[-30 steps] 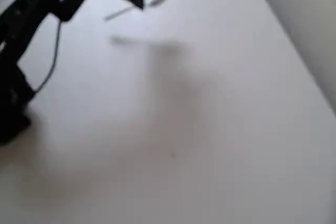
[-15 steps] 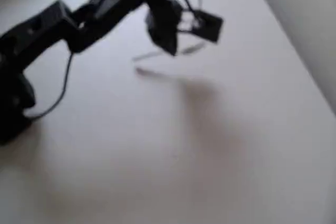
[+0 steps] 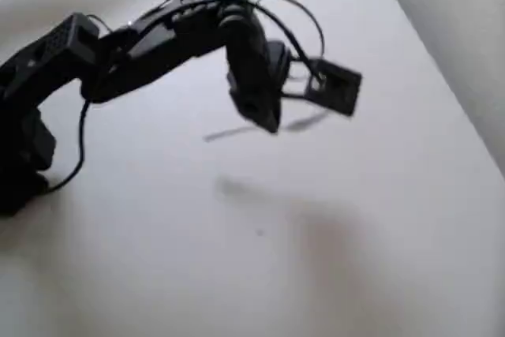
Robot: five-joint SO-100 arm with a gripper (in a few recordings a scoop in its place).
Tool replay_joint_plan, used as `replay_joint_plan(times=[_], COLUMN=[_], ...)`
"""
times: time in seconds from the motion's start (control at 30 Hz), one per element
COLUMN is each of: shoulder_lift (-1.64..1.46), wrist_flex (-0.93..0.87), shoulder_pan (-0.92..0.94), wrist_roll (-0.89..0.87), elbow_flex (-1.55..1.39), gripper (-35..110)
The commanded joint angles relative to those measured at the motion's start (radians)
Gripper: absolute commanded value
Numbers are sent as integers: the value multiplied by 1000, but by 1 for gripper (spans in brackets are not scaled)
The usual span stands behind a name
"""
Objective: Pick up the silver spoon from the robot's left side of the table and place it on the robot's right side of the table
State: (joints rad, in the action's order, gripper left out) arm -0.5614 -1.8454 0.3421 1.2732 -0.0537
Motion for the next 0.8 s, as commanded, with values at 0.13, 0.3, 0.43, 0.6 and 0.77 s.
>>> replay_joint_plan(times=[0.13,0.3,0.43,0.6,0.77], shoulder_lift=[-67,-29,3,46,106], wrist_flex=[-11,-11,-9,-9,-8], shoulder_pan=[189,239,253,252,270], wrist_roll=[84,121,140,160,210], elbow_flex=[6,9,11,11,11], gripper=[-2,-1,-1,-1,-1])
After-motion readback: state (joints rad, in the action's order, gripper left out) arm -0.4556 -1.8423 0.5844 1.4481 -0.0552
